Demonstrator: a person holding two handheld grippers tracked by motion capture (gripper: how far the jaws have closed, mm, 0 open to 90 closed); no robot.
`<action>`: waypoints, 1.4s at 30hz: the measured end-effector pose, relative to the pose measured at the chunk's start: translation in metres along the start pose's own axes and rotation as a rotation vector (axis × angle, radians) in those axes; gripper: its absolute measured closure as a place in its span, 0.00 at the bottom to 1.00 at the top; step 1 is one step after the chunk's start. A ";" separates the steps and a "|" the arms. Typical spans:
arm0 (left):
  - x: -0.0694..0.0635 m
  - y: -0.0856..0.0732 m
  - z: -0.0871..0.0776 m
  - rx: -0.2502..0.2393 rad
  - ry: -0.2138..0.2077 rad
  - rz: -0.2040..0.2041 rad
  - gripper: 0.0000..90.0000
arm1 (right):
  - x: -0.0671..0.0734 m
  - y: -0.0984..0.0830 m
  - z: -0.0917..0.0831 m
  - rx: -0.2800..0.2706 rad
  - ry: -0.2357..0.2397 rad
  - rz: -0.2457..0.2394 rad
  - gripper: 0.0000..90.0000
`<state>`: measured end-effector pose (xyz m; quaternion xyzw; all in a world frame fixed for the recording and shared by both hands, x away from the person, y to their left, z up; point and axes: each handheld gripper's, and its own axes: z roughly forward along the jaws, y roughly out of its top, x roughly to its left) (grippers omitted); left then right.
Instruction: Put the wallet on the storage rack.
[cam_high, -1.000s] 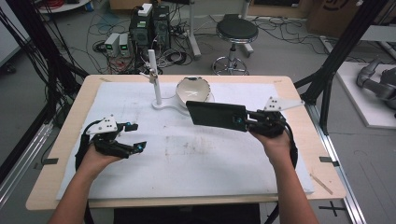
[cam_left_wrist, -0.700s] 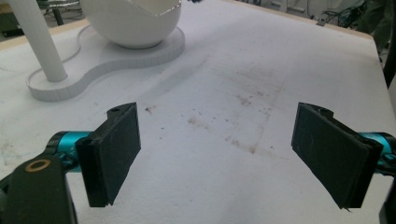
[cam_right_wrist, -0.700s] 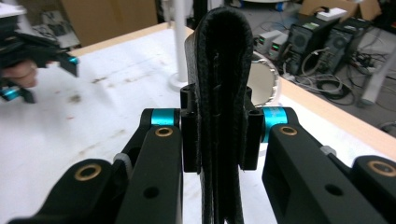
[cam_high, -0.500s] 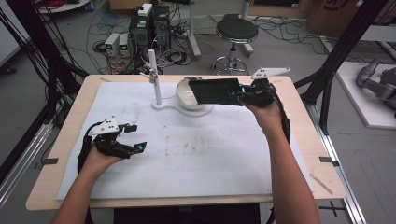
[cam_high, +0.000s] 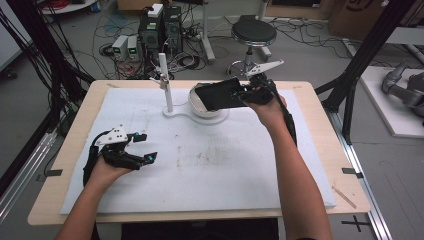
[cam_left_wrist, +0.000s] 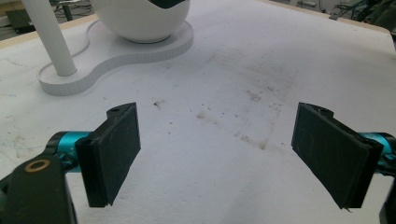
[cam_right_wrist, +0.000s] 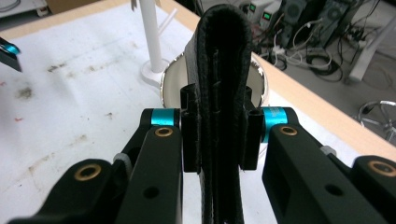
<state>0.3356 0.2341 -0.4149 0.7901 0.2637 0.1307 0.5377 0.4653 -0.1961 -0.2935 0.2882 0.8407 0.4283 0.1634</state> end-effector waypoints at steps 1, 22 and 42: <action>0.000 0.000 0.000 0.000 0.001 -0.001 0.17 | 0.000 0.001 0.003 0.008 0.004 0.007 0.85; -0.009 0.000 0.009 0.013 -0.013 0.019 0.17 | -0.004 0.018 0.021 0.087 -0.009 0.015 0.85; -0.012 0.001 0.010 0.012 -0.029 0.029 0.17 | -0.008 0.036 0.043 0.150 -0.104 0.019 0.76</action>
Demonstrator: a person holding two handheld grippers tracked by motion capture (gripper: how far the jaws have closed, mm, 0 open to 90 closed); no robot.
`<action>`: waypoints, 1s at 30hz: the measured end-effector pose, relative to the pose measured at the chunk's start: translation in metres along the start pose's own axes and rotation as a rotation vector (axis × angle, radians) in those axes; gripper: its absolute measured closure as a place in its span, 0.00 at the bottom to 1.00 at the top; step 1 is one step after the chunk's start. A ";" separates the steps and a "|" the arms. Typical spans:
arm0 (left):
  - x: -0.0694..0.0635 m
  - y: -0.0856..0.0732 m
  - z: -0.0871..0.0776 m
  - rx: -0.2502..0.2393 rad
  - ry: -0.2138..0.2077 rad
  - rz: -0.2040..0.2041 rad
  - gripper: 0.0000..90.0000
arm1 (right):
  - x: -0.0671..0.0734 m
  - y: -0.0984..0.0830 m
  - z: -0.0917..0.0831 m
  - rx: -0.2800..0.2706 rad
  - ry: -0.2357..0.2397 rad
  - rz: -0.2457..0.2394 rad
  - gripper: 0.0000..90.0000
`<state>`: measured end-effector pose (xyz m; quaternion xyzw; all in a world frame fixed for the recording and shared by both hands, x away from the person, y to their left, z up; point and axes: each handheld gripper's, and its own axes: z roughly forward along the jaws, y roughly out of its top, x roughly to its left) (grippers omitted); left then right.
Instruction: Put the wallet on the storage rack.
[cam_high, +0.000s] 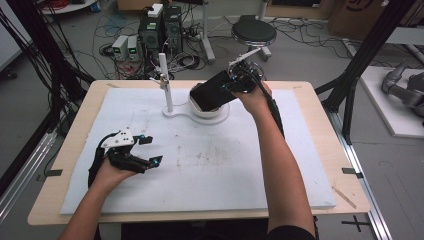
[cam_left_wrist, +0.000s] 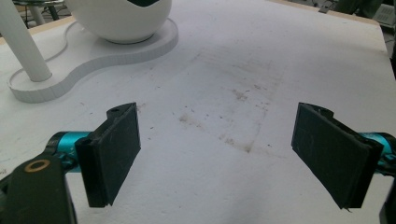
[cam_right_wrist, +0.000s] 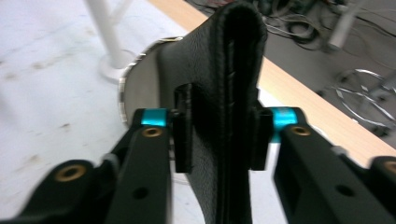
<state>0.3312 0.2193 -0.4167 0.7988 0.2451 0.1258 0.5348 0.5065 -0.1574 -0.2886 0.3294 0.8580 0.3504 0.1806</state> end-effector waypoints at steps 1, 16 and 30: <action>0.000 0.000 0.000 0.000 0.001 -0.001 0.17 | 0.000 0.000 0.000 0.005 -0.016 0.004 0.73; -0.002 -0.001 0.000 0.006 -0.026 0.007 0.17 | -0.014 -0.004 0.008 -0.031 -0.175 0.097 0.46; -0.001 -0.002 -0.002 0.009 0.007 -0.002 0.17 | -0.011 -0.010 0.003 -0.067 -0.204 0.110 0.30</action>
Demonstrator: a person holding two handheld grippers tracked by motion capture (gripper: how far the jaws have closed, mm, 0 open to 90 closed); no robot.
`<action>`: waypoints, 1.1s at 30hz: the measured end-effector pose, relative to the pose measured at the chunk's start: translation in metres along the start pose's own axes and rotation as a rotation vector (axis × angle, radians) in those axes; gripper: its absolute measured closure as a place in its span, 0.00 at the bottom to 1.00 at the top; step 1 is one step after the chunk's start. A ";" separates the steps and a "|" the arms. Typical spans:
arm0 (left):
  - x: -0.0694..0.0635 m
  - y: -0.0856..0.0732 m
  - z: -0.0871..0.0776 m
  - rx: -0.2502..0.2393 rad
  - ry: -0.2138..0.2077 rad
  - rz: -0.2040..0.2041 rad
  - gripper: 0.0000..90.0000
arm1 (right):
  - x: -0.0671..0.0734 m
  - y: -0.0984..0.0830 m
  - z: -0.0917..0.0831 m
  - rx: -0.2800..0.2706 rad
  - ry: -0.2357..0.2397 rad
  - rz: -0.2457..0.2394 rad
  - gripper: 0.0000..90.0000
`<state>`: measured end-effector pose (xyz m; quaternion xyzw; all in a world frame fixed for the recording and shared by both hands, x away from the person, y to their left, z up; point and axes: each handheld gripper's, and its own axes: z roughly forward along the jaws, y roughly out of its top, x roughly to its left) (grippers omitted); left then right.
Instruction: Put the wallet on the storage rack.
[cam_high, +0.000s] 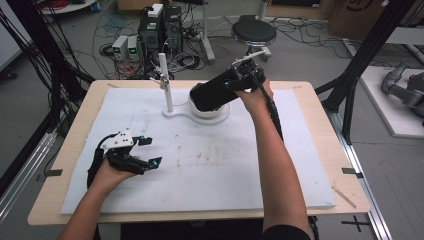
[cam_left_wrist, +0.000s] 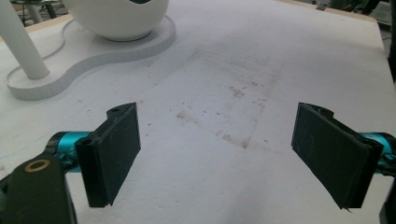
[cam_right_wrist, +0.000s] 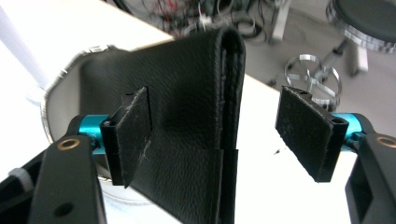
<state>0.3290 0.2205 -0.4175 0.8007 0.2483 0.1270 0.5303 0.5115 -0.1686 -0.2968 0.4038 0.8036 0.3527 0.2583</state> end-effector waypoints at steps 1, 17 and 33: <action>0.000 0.000 0.000 0.002 0.003 0.002 0.17 | 0.000 -0.001 -0.003 -0.003 0.005 -0.001 0.29; 0.002 0.004 -0.004 0.015 0.106 0.008 0.17 | -0.001 -0.035 -0.071 -0.147 0.103 -0.005 0.22; 0.007 0.001 -0.004 -0.023 0.085 -0.013 0.17 | 0.010 -0.136 -0.112 -0.285 0.229 0.042 0.22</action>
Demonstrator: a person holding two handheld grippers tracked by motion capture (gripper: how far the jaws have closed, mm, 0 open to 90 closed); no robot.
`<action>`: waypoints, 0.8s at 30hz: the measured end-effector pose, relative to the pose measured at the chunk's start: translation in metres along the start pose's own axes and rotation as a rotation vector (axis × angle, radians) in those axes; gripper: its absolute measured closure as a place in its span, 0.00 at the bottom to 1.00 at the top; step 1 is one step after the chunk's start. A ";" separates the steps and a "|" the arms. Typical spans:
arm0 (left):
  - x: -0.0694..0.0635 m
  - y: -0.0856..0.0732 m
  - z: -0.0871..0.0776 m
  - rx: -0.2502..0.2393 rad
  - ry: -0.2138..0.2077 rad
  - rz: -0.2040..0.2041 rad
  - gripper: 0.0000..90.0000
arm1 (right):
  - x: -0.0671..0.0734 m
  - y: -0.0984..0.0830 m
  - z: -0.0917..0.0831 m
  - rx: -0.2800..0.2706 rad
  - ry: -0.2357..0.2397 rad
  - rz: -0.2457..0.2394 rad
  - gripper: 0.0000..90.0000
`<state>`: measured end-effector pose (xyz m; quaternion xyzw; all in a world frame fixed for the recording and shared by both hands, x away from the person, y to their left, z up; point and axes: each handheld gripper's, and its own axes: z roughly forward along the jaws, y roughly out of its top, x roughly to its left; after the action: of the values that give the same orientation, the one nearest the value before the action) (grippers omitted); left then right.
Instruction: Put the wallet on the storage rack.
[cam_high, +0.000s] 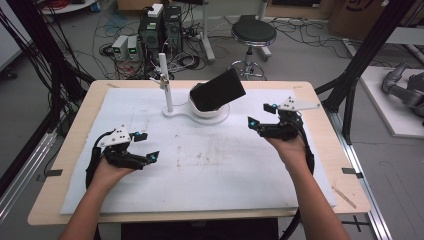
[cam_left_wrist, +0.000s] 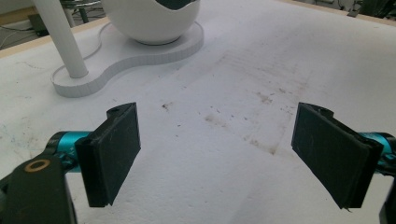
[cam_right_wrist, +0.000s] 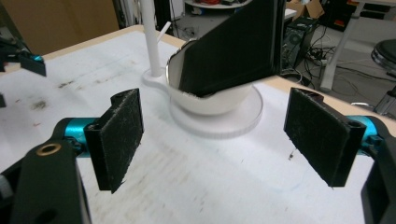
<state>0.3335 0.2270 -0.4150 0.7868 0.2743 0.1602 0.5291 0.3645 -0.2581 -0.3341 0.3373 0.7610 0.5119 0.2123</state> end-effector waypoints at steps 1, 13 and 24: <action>0.000 0.000 0.000 -0.001 0.001 -0.003 0.17 | 0.001 -0.007 -0.002 -0.006 0.001 0.009 0.22; 0.003 -0.004 0.002 0.011 0.001 -0.009 0.17 | 0.001 -0.075 -0.018 -0.055 0.010 0.079 0.22; 0.004 -0.004 0.003 0.004 0.017 -0.008 0.17 | 0.001 -0.091 -0.016 -0.062 0.024 0.082 0.22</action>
<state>0.3370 0.2286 -0.4200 0.7855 0.2821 0.1641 0.5258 0.3260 -0.2901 -0.4120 0.3551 0.7329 0.5475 0.1924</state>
